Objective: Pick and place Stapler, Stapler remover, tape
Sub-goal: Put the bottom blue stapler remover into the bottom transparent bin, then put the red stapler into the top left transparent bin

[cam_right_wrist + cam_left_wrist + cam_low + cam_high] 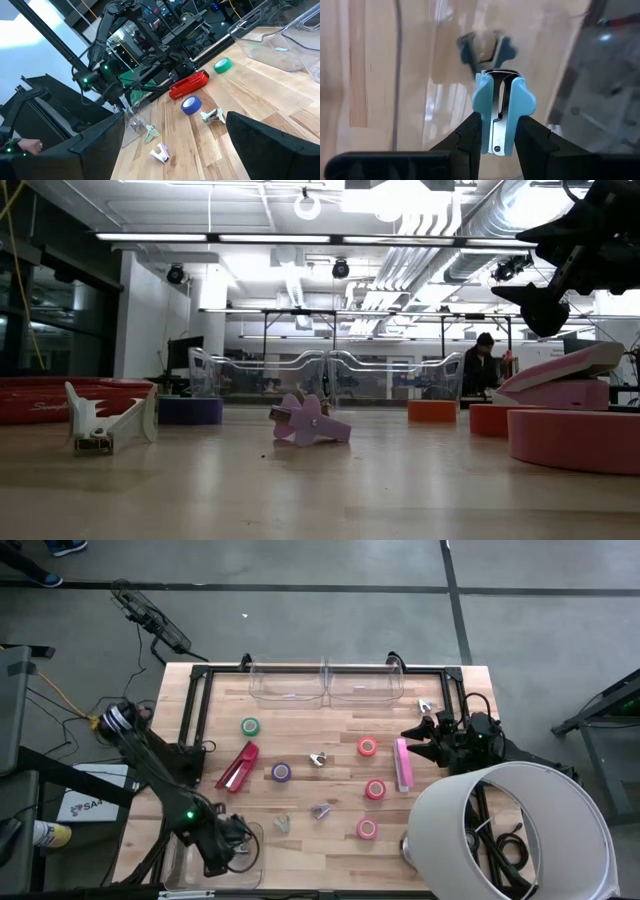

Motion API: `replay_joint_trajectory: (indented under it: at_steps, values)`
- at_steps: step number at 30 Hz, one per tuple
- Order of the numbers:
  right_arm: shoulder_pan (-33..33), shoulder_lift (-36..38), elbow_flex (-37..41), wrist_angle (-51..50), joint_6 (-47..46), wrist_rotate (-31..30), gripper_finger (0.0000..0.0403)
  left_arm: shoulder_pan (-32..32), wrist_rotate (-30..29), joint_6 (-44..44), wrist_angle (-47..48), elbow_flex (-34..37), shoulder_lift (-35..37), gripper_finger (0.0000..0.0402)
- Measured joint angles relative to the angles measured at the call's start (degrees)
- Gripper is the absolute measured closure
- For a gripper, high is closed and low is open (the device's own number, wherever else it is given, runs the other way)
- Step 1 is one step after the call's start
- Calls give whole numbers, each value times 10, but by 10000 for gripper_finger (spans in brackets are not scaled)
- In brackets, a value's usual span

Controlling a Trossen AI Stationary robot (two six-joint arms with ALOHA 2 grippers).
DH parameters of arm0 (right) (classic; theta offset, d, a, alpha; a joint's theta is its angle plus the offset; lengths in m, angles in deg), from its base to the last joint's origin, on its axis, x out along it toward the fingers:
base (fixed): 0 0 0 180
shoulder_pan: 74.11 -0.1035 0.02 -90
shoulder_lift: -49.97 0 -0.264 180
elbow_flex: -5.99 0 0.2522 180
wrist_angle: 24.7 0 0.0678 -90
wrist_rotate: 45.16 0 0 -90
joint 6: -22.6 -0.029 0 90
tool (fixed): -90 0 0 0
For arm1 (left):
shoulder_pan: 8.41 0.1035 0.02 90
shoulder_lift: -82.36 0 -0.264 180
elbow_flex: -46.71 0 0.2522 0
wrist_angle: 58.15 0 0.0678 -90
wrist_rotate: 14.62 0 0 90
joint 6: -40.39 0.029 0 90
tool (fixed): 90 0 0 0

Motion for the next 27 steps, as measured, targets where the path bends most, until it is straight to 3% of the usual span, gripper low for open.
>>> replay_joint_trajectory:
  at_steps: [15,27]
  values:
    - [0,0,0,0,0,0,63,1,72,32,17,0,-96,313]
    - [0,0,0,1,0,0,63,2,92,32,17,0,-96,254]
